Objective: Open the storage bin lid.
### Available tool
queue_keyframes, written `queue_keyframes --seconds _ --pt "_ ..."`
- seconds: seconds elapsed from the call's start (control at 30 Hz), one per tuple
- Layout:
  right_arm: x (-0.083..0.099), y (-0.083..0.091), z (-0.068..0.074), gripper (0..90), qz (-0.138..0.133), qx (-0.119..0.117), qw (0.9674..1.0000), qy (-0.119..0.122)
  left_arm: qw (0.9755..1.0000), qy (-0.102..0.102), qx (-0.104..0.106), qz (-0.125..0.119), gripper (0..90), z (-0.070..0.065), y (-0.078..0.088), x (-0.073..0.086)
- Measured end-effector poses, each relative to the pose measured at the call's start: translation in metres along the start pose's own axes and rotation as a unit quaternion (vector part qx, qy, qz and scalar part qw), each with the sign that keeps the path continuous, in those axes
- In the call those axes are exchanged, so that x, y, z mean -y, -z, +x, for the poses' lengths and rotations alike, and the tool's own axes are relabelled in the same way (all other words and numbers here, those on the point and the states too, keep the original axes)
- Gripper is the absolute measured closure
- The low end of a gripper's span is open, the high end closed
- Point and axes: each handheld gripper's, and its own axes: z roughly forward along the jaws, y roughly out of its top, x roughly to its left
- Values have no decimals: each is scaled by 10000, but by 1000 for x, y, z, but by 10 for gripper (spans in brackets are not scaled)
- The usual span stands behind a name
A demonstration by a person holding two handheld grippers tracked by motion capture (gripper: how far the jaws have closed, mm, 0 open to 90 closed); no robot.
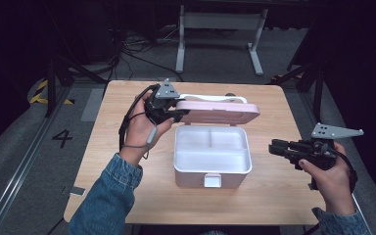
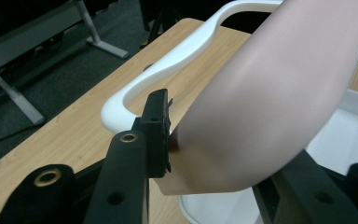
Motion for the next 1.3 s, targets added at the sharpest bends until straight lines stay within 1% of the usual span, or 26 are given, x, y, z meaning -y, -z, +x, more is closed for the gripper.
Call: queue_keyframes --seconds 0.07,0.13,0.2,0.37,0.47,0.63,0.67,0.73,0.8,0.97,1.03,1.1,1.23,1.3 --pt "1 0 -1 697 4 15 10000 -15 10000 43 -2 69 675 2 -1 -3" --pt "2 -1 -2 694 2 34 10000 -21 9999 11 -29 115 676 3 -2 -5" --pt "2 0 -3 693 6 69 10000 -28 9999 52 -32 154 677 4 -3 -7" --pt "3 1 -6 682 -4 107 9999 -58 9998 109 -59 136 676 9 -6 -9" --pt "4 0 -8 669 -9 140 9999 -59 9996 176 -123 164 674 10 -9 -11" --pt "5 -1 -11 654 -2 188 9998 -42 9992 253 -218 206 670 18 -16 -16" --pt "6 -1 -12 652 -4 194 9998 -49 9990 310 -220 219 669 19 -17 -16" --pt "6 -1 -12 649 -9 196 9998 -53 9989 357 -214 210 667 22 -20 -18" --pt "6 0 -13 637 -29 204 9998 -84 9985 423 -180 292 665 25 -21 -20" --pt "7 0 -18 580 -24 315 9995 -41 9974 561 -126 428 660 31 -25 -24" --pt "8 0 -19 570 28 408 9992 -33 9974 578 -132 403 655 34 -27 -24" --pt "9 0 -21 559 82 457 9989 -76 9973 611 -97 402 653 37 -29 -24" --pt "10 0 -24 554 109 519 9985 -116 9971 624 -96 432 647 41 -33 -25" --pt "11 0 -25 551 112 514 9985 -128 9970 615 -145 441 641 42 -35 -25"
